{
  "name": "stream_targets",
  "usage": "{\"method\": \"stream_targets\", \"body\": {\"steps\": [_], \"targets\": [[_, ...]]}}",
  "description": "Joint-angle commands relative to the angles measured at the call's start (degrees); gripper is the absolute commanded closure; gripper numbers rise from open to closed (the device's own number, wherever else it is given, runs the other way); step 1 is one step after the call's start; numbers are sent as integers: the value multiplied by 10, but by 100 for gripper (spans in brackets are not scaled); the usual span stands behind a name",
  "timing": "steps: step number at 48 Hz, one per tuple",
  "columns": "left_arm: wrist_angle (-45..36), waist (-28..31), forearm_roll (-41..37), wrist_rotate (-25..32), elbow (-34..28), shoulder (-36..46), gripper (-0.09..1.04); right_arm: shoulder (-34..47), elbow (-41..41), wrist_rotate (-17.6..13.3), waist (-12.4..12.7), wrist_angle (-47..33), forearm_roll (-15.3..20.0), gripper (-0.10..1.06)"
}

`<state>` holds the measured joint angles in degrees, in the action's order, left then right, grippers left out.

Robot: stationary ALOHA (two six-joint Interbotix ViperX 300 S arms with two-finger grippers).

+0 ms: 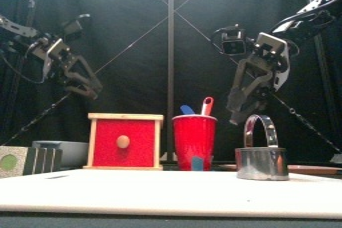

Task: Get the cutter from the drawer then cut the dough then place the extra dough in the bowl
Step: Place the extra dough in the bowl

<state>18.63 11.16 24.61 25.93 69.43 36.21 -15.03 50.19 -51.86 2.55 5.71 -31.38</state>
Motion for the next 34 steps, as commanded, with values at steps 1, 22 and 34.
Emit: {"method": "stream_targets", "body": {"steps": [1, 22, 34], "targets": [[50, -37, -14, -1, 0, -1, 1, -29, -19, 4, -2, -41, -7, -1], [142, -139, -11, -46, -21, -1, 1, -52, -16, 4, 23, -201, -58, -1], [149, -142, -11, -78, -15, -1, 1, -52, -25, 5, 29, -217, -133, -1]]}}
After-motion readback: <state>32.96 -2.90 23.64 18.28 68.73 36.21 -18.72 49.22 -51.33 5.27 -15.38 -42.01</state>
